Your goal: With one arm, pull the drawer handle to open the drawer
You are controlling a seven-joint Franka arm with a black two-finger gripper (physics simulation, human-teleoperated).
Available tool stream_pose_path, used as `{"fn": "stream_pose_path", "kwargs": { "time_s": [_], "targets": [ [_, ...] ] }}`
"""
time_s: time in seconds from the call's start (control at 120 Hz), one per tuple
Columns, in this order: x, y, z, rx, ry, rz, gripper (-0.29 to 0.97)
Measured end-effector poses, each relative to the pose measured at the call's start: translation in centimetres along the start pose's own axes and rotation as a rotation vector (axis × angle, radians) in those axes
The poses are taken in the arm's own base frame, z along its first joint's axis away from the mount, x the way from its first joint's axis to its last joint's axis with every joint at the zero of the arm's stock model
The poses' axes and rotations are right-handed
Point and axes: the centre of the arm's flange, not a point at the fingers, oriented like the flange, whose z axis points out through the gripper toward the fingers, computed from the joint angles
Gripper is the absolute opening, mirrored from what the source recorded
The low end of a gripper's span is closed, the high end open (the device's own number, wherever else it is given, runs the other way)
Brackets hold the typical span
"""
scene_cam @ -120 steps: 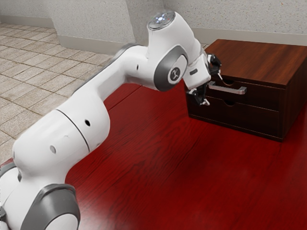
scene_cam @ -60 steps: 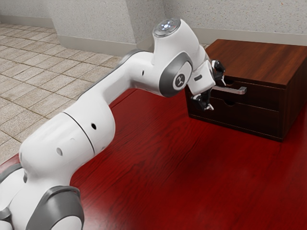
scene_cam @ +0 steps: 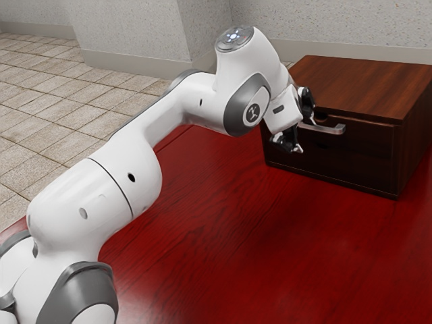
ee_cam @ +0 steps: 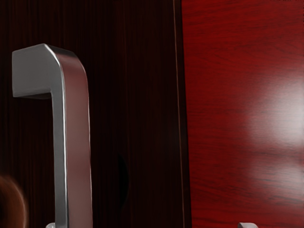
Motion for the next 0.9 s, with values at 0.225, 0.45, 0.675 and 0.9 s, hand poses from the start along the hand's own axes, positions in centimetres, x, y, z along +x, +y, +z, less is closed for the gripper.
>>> {"fn": "stream_pose_path", "kwargs": {
  "time_s": [0.225, 0.45, 0.675, 0.9],
  "targets": [
    [0.2, 0.3, -0.5, -0.039, -0.003, -0.007, 0.32],
    [0.4, 0.7, -2.1, -0.086, -0.031, -0.014, 0.25],
    [-0.4, 1.8, -2.6, -0.154, -0.038, -0.052, 0.28],
    [-1.0, 2.7, -4.1, -0.191, -0.04, -0.091, 0.25]
  ]
}}
